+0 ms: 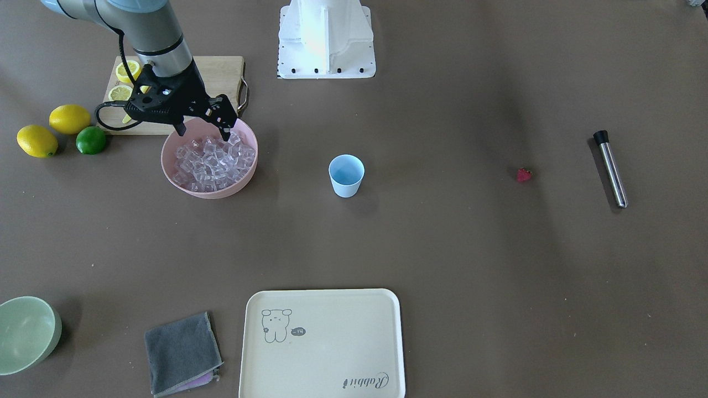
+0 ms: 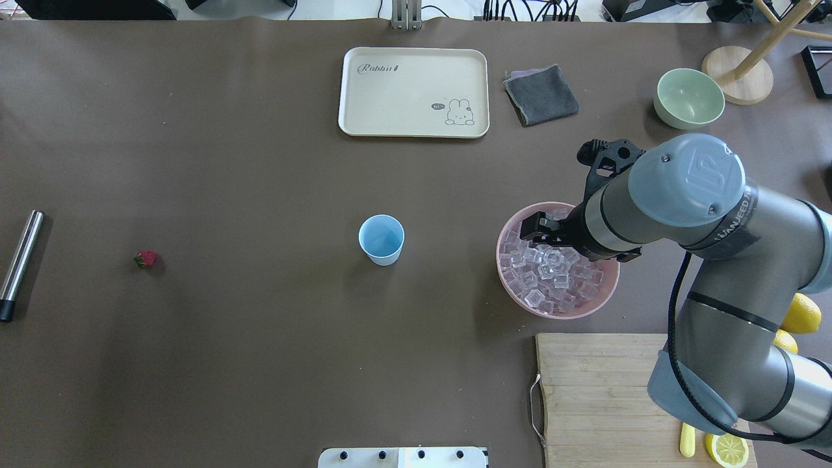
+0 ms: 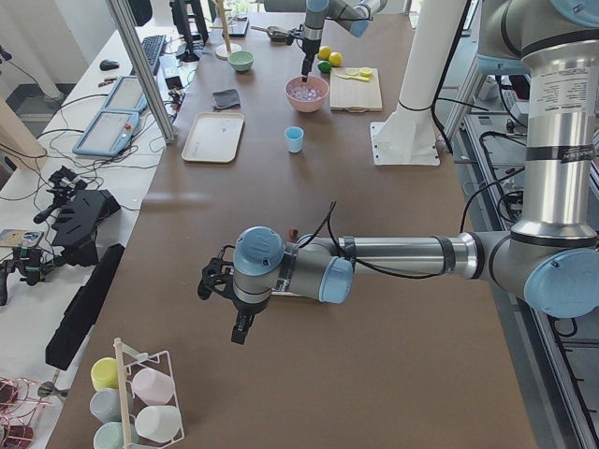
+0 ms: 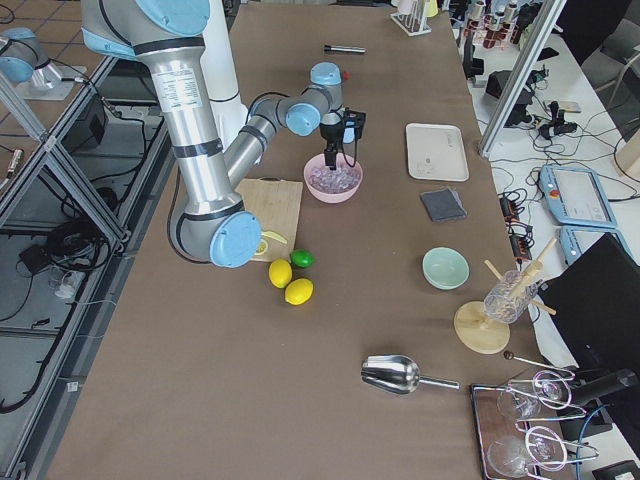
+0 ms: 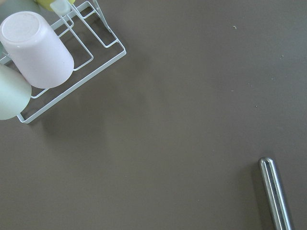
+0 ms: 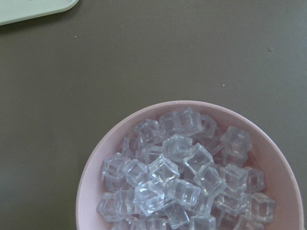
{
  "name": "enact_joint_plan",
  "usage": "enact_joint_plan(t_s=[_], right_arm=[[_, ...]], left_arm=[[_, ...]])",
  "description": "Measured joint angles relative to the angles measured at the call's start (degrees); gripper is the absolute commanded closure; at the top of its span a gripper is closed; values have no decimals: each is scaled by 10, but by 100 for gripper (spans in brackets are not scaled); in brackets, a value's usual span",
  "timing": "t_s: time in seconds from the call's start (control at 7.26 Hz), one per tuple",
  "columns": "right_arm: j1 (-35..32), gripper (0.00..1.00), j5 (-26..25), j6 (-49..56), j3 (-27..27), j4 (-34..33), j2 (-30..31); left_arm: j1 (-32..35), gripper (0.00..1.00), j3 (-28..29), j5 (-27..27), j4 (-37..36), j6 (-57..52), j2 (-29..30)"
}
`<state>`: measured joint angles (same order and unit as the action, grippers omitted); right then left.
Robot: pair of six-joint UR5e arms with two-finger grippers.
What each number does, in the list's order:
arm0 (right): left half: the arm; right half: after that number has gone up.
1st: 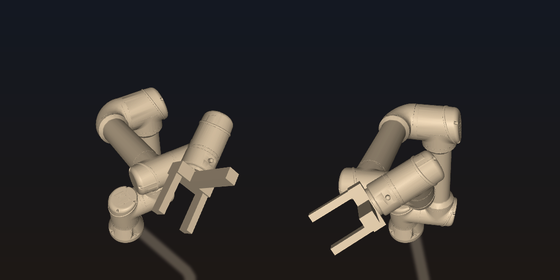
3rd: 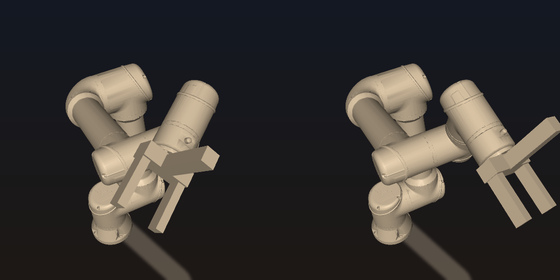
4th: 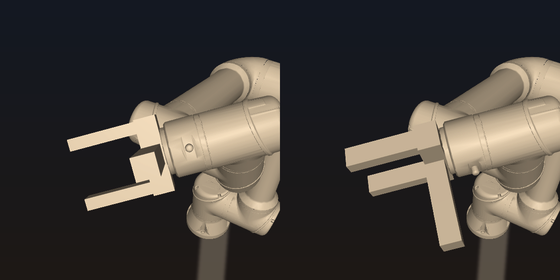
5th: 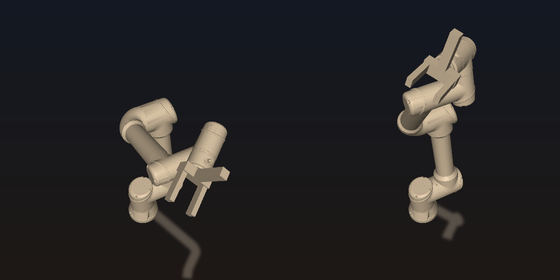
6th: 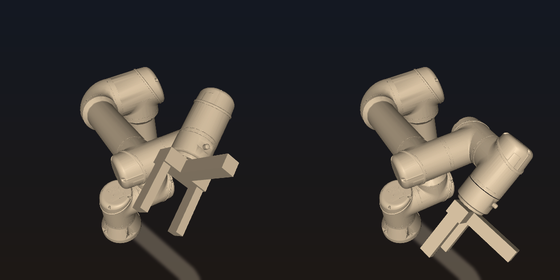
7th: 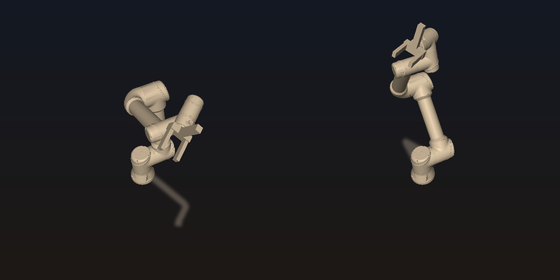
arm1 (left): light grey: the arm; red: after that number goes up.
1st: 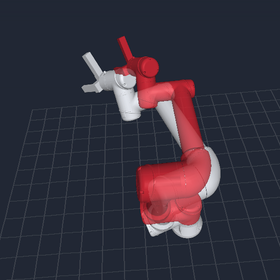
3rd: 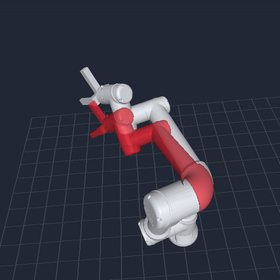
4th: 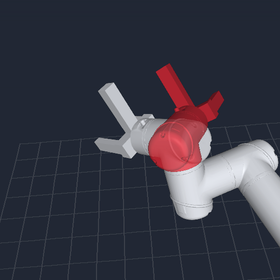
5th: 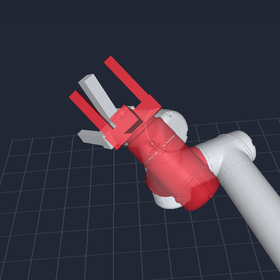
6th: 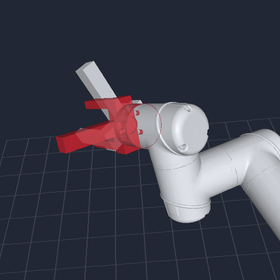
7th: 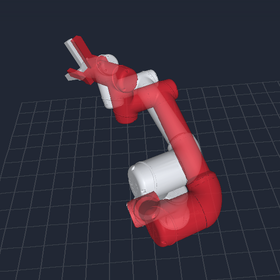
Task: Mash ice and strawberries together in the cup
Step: 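Move the right gripper down into the pink bowl of ice cubes, then close the right gripper on an ice cube in the pink bowl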
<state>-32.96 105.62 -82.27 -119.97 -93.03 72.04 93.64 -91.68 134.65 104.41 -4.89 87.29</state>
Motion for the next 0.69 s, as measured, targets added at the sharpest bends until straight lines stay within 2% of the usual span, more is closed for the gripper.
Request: enact_joint_plan(t_s=[0.28,0.41,0.69], right_arm=[[30,13,-27,-80,-4,-2,1],[41,24,-41,-97,-3,-3,2],[57,26,-60,-127,0,-2,4]], left_arm=[[0,1,-2,0,1,0,1],[1,1,-6,0,2,0,0],[6,1,-12,0,2,0,1]])
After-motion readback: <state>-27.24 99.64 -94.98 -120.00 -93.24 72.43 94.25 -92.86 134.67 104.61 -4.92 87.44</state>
